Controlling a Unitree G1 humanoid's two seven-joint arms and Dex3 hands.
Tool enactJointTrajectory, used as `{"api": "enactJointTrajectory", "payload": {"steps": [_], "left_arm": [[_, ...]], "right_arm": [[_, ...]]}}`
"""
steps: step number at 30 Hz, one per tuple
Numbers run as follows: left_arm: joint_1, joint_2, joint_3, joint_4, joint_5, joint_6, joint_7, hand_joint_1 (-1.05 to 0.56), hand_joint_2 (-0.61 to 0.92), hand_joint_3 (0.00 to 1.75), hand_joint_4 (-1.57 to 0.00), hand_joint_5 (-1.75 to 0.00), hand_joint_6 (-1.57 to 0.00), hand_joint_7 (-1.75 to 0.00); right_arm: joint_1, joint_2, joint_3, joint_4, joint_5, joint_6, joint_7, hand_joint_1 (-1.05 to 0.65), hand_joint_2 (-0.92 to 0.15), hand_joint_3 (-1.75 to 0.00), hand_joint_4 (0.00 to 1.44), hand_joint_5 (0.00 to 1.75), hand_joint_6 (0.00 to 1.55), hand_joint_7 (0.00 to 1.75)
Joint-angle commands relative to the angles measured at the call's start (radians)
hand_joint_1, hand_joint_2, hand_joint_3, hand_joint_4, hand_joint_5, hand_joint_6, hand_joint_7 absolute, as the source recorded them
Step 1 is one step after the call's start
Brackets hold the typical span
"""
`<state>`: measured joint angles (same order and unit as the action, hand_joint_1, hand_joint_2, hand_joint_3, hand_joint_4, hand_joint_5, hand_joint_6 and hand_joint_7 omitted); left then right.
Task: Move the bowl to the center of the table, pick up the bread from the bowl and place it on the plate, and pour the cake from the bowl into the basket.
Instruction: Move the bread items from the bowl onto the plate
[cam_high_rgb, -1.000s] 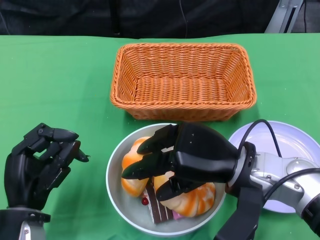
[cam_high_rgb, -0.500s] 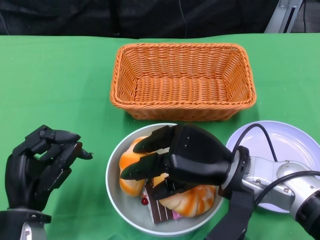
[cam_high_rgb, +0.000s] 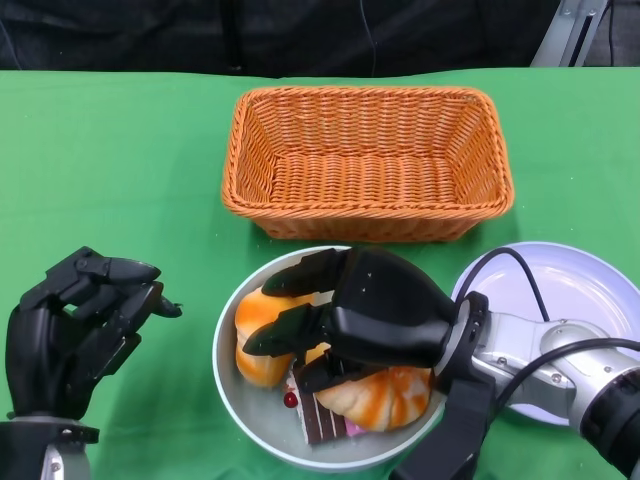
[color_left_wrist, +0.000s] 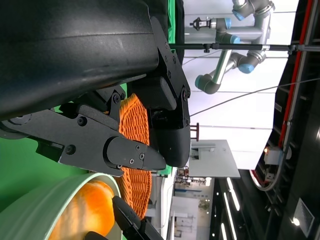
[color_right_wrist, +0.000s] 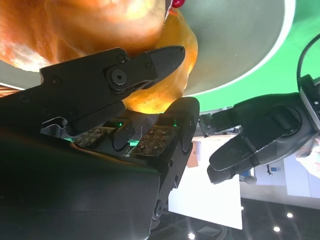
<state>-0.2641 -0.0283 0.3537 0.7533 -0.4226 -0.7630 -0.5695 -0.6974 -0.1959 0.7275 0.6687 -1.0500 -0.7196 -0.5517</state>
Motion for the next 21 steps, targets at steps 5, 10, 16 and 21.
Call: {"api": "enactJointTrajectory", "payload": {"steps": [5, 10, 16, 21], "left_arm": [[-0.006, 0.011, 0.008, 0.01, -0.017, -0.017, 0.001, -0.17, 0.92, 0.3, -0.86, -1.29, -0.9, -1.01], [-0.005, 0.009, 0.001, 0.008, -0.021, -0.026, 0.007, -0.17, 0.92, 0.28, -0.87, -1.3, -0.9, -1.02], [-0.002, 0.005, 0.001, 0.003, -0.025, -0.027, 0.008, -0.17, 0.92, 0.27, -0.87, -1.31, -0.89, -1.03], [0.002, 0.01, -0.004, 0.002, -0.014, -0.027, 0.012, -0.17, 0.92, 0.28, -0.87, -1.3, -0.89, -1.04]], "right_arm": [[-0.019, -0.011, 0.049, 0.082, -0.03, 0.027, -0.026, -0.35, -0.91, -0.01, 1.13, 0.21, 1.05, 0.05], [-0.022, -0.013, 0.065, 0.1, -0.025, 0.045, 0.013, -0.37, -0.89, 0.0, 1.13, 0.25, 1.07, 0.04], [-0.019, -0.019, 0.071, 0.1, -0.005, 0.054, 0.059, -0.36, -0.87, 0.0, 1.1, 0.41, 1.13, 0.02], [-0.022, -0.018, 0.072, 0.116, 0.036, 0.034, 0.106, -0.34, -0.9, 0.0, 0.93, 0.73, 1.17, 0.01]]}}
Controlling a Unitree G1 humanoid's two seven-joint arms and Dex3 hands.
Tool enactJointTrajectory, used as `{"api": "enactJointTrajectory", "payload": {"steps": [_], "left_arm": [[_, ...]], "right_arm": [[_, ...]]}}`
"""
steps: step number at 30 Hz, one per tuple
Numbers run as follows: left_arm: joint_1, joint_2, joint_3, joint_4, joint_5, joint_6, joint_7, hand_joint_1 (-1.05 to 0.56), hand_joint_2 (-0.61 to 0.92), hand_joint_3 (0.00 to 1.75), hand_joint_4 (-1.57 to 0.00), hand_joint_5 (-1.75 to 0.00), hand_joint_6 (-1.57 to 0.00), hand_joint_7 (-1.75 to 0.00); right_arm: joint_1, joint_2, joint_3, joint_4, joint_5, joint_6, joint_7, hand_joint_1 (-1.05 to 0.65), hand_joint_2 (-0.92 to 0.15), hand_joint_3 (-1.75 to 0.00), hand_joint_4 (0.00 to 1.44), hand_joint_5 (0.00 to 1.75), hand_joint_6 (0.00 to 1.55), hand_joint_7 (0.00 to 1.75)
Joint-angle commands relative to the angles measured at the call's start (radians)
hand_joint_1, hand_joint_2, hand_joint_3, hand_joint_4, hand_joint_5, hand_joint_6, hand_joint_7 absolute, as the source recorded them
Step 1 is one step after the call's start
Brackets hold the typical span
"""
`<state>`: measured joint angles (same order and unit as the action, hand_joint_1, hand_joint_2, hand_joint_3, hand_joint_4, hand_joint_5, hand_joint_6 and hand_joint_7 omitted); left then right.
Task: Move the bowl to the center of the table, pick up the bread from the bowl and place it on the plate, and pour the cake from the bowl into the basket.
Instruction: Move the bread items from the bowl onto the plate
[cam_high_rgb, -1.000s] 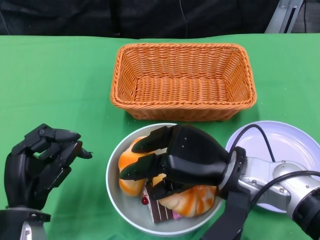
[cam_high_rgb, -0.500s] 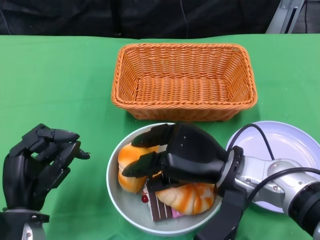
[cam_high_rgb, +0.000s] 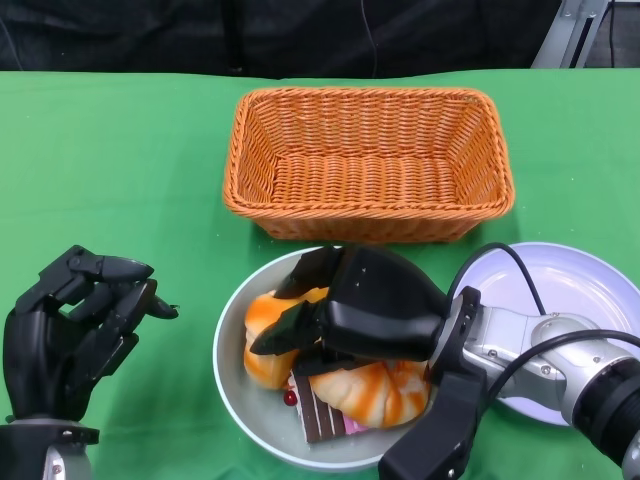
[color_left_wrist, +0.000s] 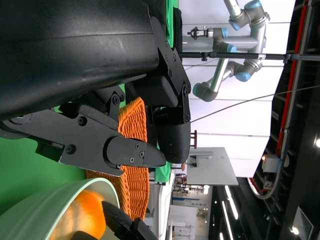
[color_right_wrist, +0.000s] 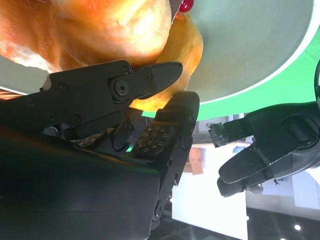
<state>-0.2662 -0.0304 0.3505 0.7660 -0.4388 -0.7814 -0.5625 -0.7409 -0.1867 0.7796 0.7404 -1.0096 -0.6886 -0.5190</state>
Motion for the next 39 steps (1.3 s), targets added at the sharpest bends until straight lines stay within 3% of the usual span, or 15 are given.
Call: {"api": "enactJointTrajectory", "payload": {"steps": [1, 7, 15, 25, 28, 39], "left_arm": [[0.005, 0.012, -0.001, -0.011, 0.005, -0.01, 0.008, -0.17, 0.92, 0.28, -0.87, -1.3, -0.89, -1.04], [0.004, 0.012, -0.001, -0.007, 0.01, -0.018, 0.011, -0.16, 0.92, 0.28, -0.86, -1.31, -0.89, -1.05], [0.001, 0.01, -0.001, 0.003, 0.005, -0.021, 0.005, -0.16, 0.92, 0.29, -0.85, -1.32, -0.87, -1.07], [0.002, 0.015, -0.003, 0.007, 0.007, -0.014, 0.006, -0.18, 0.92, 0.26, -0.85, -1.3, -0.88, -1.03], [0.004, 0.012, -0.003, 0.006, 0.006, -0.015, 0.008, -0.18, 0.92, 0.26, -0.85, -1.29, -0.9, -1.01], [0.006, 0.013, -0.003, 0.01, 0.001, -0.012, 0.002, -0.2, 0.92, 0.25, -0.86, -1.26, -0.91, -0.97]], "right_arm": [[0.021, -0.027, 0.021, 0.046, 0.002, 0.002, 0.081, -0.34, -0.9, 0.0, 0.93, 0.71, 1.17, 0.01], [0.023, -0.022, 0.025, 0.061, 0.02, -0.014, 0.064, -0.33, -0.9, 0.0, 0.94, 0.74, 1.17, 0.0], [0.009, -0.009, 0.046, 0.119, -0.006, -0.04, -0.108, -0.26, -0.92, -0.05, 0.8, 1.13, 1.2, 0.01], [-0.033, 0.011, 0.049, 0.184, -0.027, -0.073, -0.291, -0.26, -0.92, -0.09, 0.81, 1.09, 1.18, 0.01], [-0.046, 0.013, 0.037, 0.199, -0.013, -0.09, -0.306, -0.26, -0.92, -0.09, 0.83, 0.97, 1.12, 0.02], [-0.051, 0.004, -0.026, 0.174, 0.04, -0.113, -0.316, -0.24, -0.92, -0.07, 0.85, 1.08, 1.2, 0.09]]}}
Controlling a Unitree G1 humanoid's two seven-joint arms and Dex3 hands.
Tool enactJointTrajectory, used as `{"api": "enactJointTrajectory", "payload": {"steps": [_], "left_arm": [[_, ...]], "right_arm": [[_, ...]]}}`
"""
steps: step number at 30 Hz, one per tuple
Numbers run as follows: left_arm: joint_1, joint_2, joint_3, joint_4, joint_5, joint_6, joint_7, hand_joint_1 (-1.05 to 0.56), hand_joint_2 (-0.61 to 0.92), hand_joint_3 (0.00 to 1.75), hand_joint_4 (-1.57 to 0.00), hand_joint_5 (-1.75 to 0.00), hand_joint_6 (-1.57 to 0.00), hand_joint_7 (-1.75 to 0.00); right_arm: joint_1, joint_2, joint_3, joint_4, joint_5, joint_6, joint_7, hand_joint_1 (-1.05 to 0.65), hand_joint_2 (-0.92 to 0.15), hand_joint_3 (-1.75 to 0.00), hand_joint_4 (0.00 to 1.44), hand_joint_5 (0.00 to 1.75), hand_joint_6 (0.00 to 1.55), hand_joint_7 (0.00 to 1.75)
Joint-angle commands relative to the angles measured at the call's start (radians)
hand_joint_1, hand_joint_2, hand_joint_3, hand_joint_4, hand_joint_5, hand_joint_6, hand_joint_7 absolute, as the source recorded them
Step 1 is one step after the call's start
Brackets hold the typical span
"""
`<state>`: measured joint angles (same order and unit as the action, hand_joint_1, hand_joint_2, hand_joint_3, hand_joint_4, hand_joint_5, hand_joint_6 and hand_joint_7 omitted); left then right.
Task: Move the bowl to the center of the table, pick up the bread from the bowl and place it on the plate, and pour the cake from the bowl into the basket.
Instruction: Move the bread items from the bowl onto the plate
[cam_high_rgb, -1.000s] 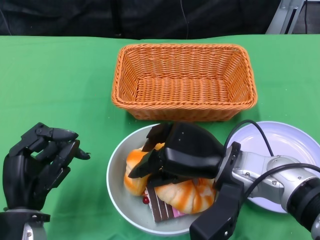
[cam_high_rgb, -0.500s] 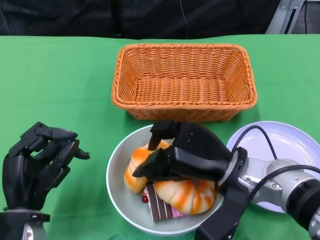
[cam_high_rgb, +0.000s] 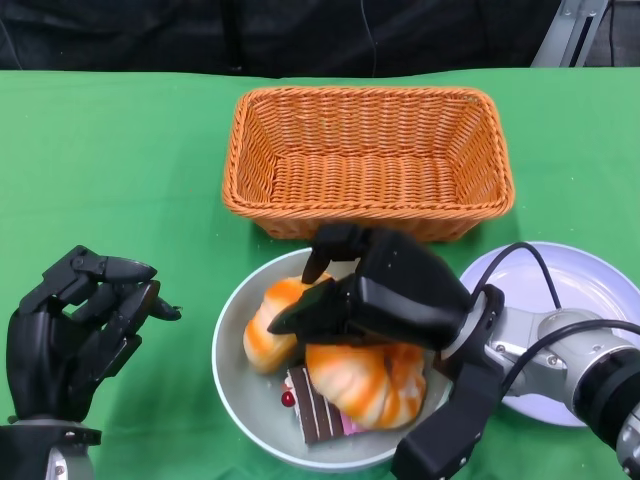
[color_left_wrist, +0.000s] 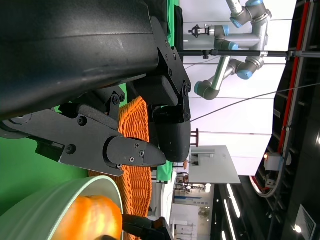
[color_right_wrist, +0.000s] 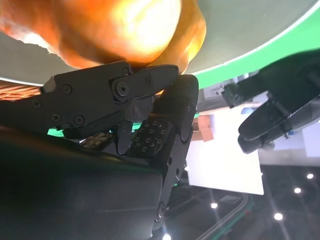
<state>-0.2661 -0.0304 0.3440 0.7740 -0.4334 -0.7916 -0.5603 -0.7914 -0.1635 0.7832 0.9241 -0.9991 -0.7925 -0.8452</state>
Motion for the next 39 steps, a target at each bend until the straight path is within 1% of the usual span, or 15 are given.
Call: {"api": "enactJointTrajectory", "payload": {"steps": [1, 5, 11, 19, 24, 26, 31, 32, 34, 35, 37, 39], "left_arm": [[0.006, 0.014, 0.004, 0.003, -0.004, -0.002, 0.0, -0.19, 0.92, 0.25, -0.86, -1.26, -0.91, -0.96], [0.006, 0.017, 0.003, 0.005, 0.008, -0.005, 0.012, -0.2, 0.92, 0.25, -0.86, -1.27, -0.92, -0.95], [0.004, 0.019, 0.003, 0.007, 0.007, 0.004, 0.012, -0.19, 0.92, 0.26, -0.86, -1.29, -0.92, -0.96], [-0.004, 0.022, 0.006, 0.023, -0.005, 0.004, -0.006, -0.18, 0.92, 0.27, -0.84, -1.3, -0.91, -0.96], [-0.004, 0.021, 0.006, 0.025, 0.003, -0.004, 0.005, -0.18, 0.92, 0.27, -0.84, -1.29, -0.91, -0.95], [-0.002, 0.02, 0.005, 0.022, 0.004, -0.002, 0.007, -0.19, 0.92, 0.26, -0.85, -1.29, -0.92, -0.95], [-0.001, 0.019, 0.004, 0.021, 0.004, 0.002, 0.01, -0.2, 0.92, 0.25, -0.85, -1.29, -0.92, -0.95], [-0.002, 0.018, 0.004, 0.022, 0.005, 0.001, 0.011, -0.19, 0.92, 0.25, -0.86, -1.29, -0.93, -0.95], [-0.004, 0.02, 0.004, 0.025, 0.007, -0.001, 0.012, -0.19, 0.92, 0.25, -0.86, -1.29, -0.93, -0.96], [-0.004, 0.021, 0.004, 0.025, 0.007, -0.001, 0.012, -0.2, 0.92, 0.25, -0.86, -1.3, -0.93, -0.96], [-0.003, 0.02, 0.005, 0.019, 0.002, 0.008, 0.01, -0.2, 0.92, 0.24, -0.86, -1.31, -0.93, -0.96], [-0.002, 0.02, 0.005, 0.014, -0.004, 0.016, 0.006, -0.19, 0.92, 0.24, -0.86, -1.31, -0.93, -0.96]], "right_arm": [[0.003, -0.018, -0.042, -0.013, 0.044, -0.017, 0.019, -0.24, -0.92, -0.06, 0.84, 1.08, 1.2, 0.1], [0.018, -0.019, -0.088, -0.035, 0.1, -0.041, 0.066, -0.24, -0.92, -0.06, 0.84, 1.1, 1.22, 0.12], [0.056, -0.029, -0.154, -0.097, 0.189, -0.081, 0.176, -0.2, -0.91, -0.06, 0.84, 1.15, 1.2, 0.15], [0.107, -0.04, -0.226, -0.197, 0.249, -0.103, 0.276, -0.21, -0.91, -0.04, 0.85, 1.18, 1.19, 0.18], [0.13, -0.036, -0.252, -0.234, 0.265, -0.093, 0.334, -0.21, -0.91, -0.03, 0.84, 1.17, 1.18, 0.19], [0.139, -0.034, -0.259, -0.244, 0.266, -0.088, 0.356, -0.2, -0.91, -0.03, 0.86, 1.13, 1.18, 0.2], [0.167, -0.042, -0.276, -0.295, 0.312, -0.037, 0.51, -0.24, -0.9, -0.05, 0.8, 1.07, 1.11, 0.16], [0.171, -0.043, -0.279, -0.304, 0.322, -0.031, 0.534, -0.25, -0.88, -0.03, 0.78, 0.98, 1.06, 0.12], [0.168, -0.047, -0.281, -0.306, 0.339, -0.031, 0.581, -0.28, -0.86, -0.01, 0.77, 0.86, 1.02, 0.07], [0.167, -0.049, -0.28, -0.309, 0.341, -0.027, 0.599, -0.31, -0.85, 0.0, 0.78, 0.75, 0.98, 0.04], [0.17, -0.052, -0.281, -0.325, 0.339, -0.01, 0.632, -0.35, -0.85, 0.0, 0.74, 0.64, 0.93, 0.01], [0.178, -0.057, -0.279, -0.356, 0.324, 0.019, 0.66, -0.38, -0.85, 0.0, 0.7, 0.59, 0.87, 0.0]]}}
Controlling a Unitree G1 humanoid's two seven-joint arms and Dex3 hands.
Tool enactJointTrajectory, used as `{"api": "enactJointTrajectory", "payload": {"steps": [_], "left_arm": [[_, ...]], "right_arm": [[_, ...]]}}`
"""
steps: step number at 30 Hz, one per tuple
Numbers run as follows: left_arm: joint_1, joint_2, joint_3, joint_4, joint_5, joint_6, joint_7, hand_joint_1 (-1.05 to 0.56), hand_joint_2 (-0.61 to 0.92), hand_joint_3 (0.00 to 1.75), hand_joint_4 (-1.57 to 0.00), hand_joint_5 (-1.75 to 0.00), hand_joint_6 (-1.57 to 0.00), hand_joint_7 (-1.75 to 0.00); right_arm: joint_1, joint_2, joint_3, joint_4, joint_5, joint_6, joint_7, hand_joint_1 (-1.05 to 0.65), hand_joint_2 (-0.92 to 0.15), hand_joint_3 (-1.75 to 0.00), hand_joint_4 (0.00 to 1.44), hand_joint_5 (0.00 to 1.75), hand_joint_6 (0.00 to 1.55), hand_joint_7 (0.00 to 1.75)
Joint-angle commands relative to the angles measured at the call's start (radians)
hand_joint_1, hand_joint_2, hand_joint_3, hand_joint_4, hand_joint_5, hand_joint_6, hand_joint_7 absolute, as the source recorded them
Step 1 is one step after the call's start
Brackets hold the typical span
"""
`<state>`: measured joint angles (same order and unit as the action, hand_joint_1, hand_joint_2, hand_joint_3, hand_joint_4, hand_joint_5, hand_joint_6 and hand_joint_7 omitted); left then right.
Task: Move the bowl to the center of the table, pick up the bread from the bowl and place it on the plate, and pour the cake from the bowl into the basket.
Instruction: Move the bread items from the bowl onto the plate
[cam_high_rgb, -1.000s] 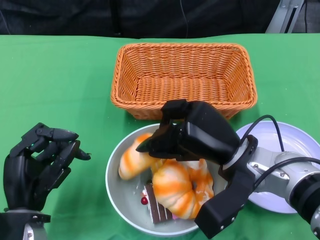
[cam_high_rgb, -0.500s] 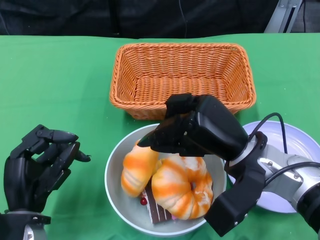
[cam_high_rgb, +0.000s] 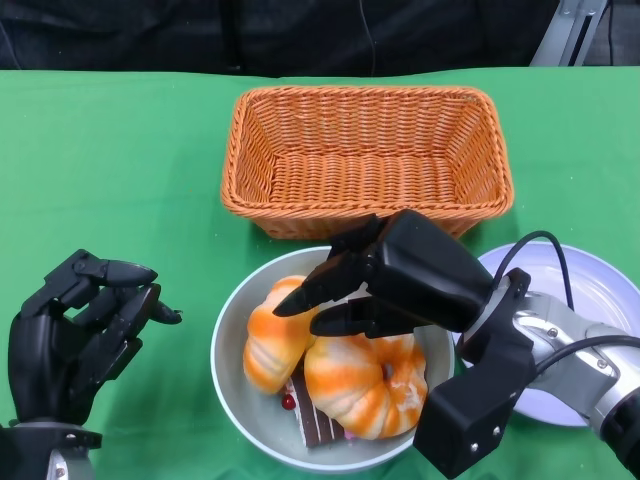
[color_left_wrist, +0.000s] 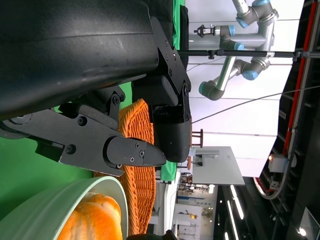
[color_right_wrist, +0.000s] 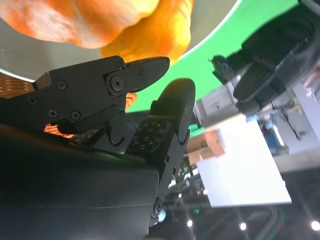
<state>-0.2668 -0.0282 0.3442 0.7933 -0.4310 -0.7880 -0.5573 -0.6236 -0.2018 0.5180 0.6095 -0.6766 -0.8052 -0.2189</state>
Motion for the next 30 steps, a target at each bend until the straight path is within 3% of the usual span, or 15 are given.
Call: {"api": "enactJointTrajectory", "payload": {"steps": [1, 12, 22, 27, 30], "left_arm": [[-0.002, 0.017, 0.005, -0.006, -0.01, 0.014, -0.002, -0.19, 0.92, 0.24, -0.87, -1.32, -0.94, -0.96], [0.001, 0.019, 0.001, -0.007, 0.01, -0.001, 0.014, -0.21, 0.92, 0.21, -0.9, -1.27, -0.94, -0.94], [0.006, 0.015, 0.002, -0.022, 0.002, -0.001, 0.009, -0.22, 0.92, 0.2, -0.9, -1.23, -0.97, -0.86], [0.01, 0.01, -0.001, -0.036, -0.004, 0.003, 0.012, -0.25, 0.92, 0.16, -0.87, -1.28, -1.07, -0.59], [0.012, 0.008, -0.002, -0.043, -0.01, 0.007, 0.006, -0.25, 0.92, 0.16, -0.79, -1.47, -0.93, -0.96]], "right_arm": [[0.015, -0.023, -0.012, -0.061, -0.01, 0.051, 0.046, -0.41, -0.84, 0.0, 0.66, 0.56, 0.83, 0.0], [0.055, -0.015, 0.003, -0.179, -0.079, 0.163, 0.076, -0.56, -0.83, -0.01, 0.43, 0.3, 0.54, 0.0], [0.055, 0.0, 0.031, -0.18, -0.139, 0.23, 0.077, -0.62, -0.84, 0.0, 0.44, 0.25, 0.52, 0.01], [0.047, 0.008, 0.055, -0.163, -0.149, 0.245, 0.072, -0.62, -0.8, 0.0, 0.48, 0.21, 0.5, 0.0], [0.042, 0.014, 0.067, -0.148, -0.157, 0.248, 0.066, -0.63, -0.8, 0.0, 0.49, 0.19, 0.49, 0.0]]}}
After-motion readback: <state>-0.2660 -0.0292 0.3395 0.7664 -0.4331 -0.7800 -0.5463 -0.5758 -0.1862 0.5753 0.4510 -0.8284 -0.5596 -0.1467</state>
